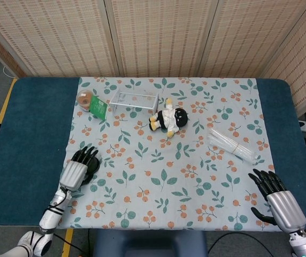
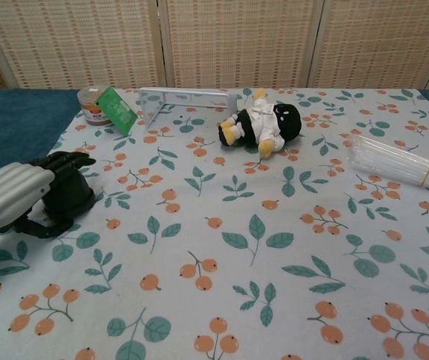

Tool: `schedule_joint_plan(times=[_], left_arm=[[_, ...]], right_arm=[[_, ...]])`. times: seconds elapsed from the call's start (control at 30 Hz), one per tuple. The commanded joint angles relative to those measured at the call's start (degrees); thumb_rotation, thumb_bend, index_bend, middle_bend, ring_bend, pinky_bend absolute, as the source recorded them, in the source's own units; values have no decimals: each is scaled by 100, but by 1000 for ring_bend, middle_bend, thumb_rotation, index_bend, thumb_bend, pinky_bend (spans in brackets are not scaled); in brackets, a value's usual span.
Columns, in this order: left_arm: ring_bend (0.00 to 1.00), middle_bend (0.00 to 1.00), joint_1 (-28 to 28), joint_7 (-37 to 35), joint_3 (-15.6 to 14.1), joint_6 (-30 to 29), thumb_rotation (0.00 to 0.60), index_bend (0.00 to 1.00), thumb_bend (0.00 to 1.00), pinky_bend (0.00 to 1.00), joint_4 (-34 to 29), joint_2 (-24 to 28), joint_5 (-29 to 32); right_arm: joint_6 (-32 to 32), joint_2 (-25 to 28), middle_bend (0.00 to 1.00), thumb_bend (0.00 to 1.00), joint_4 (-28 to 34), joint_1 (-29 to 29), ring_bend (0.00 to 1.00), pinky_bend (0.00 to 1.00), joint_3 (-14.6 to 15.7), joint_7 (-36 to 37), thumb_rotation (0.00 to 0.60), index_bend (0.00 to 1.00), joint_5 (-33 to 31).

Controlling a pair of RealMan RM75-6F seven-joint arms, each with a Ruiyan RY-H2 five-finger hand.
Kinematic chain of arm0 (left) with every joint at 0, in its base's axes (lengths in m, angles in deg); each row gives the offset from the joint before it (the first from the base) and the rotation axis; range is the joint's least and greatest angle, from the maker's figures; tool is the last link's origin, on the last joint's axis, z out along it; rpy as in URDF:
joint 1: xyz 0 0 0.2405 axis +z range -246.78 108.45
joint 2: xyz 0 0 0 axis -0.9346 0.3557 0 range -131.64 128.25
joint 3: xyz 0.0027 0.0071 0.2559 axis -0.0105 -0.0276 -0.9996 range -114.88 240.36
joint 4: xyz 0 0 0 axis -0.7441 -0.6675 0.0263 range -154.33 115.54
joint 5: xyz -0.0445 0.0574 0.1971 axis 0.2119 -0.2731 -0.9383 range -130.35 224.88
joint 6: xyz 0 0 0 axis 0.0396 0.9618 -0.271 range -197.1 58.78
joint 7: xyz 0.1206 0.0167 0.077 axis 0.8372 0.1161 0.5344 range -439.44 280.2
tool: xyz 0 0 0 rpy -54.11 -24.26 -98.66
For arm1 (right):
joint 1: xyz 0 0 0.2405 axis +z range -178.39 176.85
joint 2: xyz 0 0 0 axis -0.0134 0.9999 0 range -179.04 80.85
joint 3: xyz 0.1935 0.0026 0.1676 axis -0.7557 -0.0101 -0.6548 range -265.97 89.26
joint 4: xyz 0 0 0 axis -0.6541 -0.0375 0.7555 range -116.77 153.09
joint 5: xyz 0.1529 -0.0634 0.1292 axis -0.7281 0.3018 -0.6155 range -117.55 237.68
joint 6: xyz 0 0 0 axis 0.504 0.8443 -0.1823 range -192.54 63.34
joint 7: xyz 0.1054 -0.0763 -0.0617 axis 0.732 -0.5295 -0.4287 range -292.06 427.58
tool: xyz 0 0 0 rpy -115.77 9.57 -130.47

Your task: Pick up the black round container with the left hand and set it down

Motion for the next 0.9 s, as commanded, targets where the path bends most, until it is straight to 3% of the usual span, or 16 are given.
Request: schedule_joint_plan(times=[0.03, 0.27, 0.43, 0.73, 0.8, 0.9], left_arm=[[0, 0, -35, 180, -104, 696, 600, 0, 314, 142, -1182, 716, 381], [0, 0, -90, 5, -244, 910, 600, 0, 311, 141, -2637, 1435, 511], [0, 0, -94, 20, -103, 470, 600, 0, 316, 142, -2652, 1424, 504], [25, 44, -210, -111, -9, 415, 600, 10, 315, 143, -2561, 1476, 722], [65, 88, -223, -141, -21, 376, 600, 51, 315, 151, -2529, 1462, 726], [226, 276, -242, -224, -60, 347, 600, 223, 312, 187, -2557, 1486, 714]], right_arm=[[0, 0, 0, 181, 0, 0, 0, 0, 1, 0, 600, 0, 1], [4, 7, 0, 181, 2, -4, 0, 0, 9, -2, 600, 0, 10], [7, 12, 0, 181, 8, -4, 0, 0, 14, 2, 600, 0, 22], [-11, 14, 0, 181, 17, 1, 0, 0, 20, -16, 600, 0, 24], [-5, 9, 0, 180, 20, -2, 0, 0, 15, -22, 600, 0, 17], [-6, 6, 0, 181, 20, -4, 0, 0, 13, -30, 600, 0, 10]])
